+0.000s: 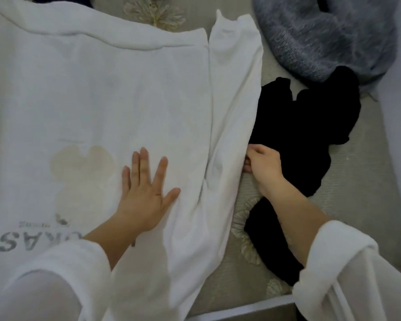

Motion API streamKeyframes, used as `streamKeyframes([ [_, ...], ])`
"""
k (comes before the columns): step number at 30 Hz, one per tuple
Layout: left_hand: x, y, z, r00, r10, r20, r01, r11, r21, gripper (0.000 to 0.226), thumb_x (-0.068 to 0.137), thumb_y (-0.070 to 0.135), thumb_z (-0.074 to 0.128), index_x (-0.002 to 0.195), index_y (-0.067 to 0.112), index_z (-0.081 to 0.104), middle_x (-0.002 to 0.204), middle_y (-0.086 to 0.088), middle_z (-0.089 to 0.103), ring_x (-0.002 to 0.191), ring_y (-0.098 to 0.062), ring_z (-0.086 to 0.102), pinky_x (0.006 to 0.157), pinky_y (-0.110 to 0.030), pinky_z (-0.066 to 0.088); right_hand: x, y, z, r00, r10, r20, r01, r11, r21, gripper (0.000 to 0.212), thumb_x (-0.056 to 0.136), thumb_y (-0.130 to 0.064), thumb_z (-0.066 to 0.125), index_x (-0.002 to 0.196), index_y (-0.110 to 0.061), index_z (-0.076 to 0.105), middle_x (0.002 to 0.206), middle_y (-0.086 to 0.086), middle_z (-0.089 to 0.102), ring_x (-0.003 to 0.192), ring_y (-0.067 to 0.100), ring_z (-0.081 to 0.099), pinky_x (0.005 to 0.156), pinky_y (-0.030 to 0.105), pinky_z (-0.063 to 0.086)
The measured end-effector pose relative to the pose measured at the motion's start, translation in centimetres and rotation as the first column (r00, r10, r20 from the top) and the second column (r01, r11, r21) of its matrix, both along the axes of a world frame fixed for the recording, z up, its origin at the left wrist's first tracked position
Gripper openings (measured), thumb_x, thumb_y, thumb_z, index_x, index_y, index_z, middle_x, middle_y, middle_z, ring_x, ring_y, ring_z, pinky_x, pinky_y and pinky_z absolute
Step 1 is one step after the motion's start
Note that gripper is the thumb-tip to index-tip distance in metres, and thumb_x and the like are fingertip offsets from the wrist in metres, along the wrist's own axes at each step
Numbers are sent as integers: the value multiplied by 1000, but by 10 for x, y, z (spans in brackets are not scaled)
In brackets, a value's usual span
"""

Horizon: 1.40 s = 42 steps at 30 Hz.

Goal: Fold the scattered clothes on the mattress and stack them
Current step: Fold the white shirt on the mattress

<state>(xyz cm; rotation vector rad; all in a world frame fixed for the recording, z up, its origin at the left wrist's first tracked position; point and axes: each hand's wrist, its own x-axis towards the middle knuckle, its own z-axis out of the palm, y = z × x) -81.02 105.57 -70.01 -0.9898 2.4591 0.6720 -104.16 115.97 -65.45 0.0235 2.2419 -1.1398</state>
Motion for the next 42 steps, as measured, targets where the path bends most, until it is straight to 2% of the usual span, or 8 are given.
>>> streamKeyframes([
  [4, -8, -4, 11, 996, 0, 90, -8, 996, 91, 81, 66, 78, -12, 128, 37, -45, 132, -4, -60, 122, -20, -54, 93, -32, -41, 2, -44, 7, 994, -31, 100, 52, 977, -208, 9, 88, -16, 66, 83, -9, 68, 66, 3, 65, 52, 9, 56, 47, 22, 44],
  [8, -12, -6, 20, 989, -14, 149, -6, 991, 134, 81, 63, 77, -15, 124, 34, -49, 131, -6, -60, 122, -21, -55, 95, -35, -39, -6, -79, -4, 920, 327, -216, -297, 942, 160, 46, 76, -38, 76, 109, -11, 60, 106, 5, 60, 93, 16, 59, 79, 27, 46],
  [11, -12, -8, 21, 986, -26, 165, 5, 992, 125, 80, 63, 77, -18, 122, 35, -51, 130, -7, -61, 122, -23, -55, 95, -35, -39, -16, -100, -10, 947, 232, -221, -177, 953, 244, 76, 71, -42, 80, 125, -5, 40, 128, 12, 44, 111, 28, 51, 92, 34, 44],
  [16, -15, -10, 23, 981, -27, 190, -4, 987, 160, 77, 64, 76, -16, 120, 37, -51, 128, -6, -62, 121, -23, -56, 95, -36, -39, -25, -119, -9, 999, 29, -18, -29, 999, -14, 26, 75, -19, 76, 95, -7, 63, 94, 4, 67, 87, 20, 64, 74, 27, 52],
  [24, -19, -11, 28, 969, -43, 245, -1, 984, 177, 77, 76, 79, -5, 120, 35, -50, 127, -8, -62, 120, -26, -56, 103, -42, -33, -50, -1, 68, 743, -209, -636, 131, 977, -168, 36, 78, -8, 62, 60, -25, 35, 71, -10, 42, 58, -7, 41, 60, 11, 36],
  [28, -21, -9, 30, 966, -38, 255, -6, 986, 168, 77, 89, 69, 10, 124, 31, -46, 129, -9, -60, 123, -28, -52, 109, -46, -25, -52, 58, 51, 938, -253, -239, 241, 967, -78, 23, 82, -9, 65, 69, -16, 47, 78, 2, 54, 68, 9, 51, 65, 27, 41],
  [34, -21, -7, 25, 967, 0, 254, -32, 992, 125, 79, 88, 69, 12, 127, 29, -45, 127, -7, -59, 124, -25, -50, 110, -45, -23, -68, 57, 47, 875, -331, 353, 459, 800, -386, 39, 88, -40, 60, 123, -21, 60, 116, 2, 69, 105, 18, 66, 83, 34, 55],
  [42, -41, 78, 68, 912, 257, -320, -233, 966, 111, 62, 91, 53, 30, 142, 19, 33, 152, -5, 23, 139, -22, 17, 111, -42, 13, -72, 51, 82, 968, -251, 25, 248, 929, -275, 17, 78, -9, 64, 94, -14, 69, 82, -7, 70, 77, 6, 66, 66, 20, 49],
])
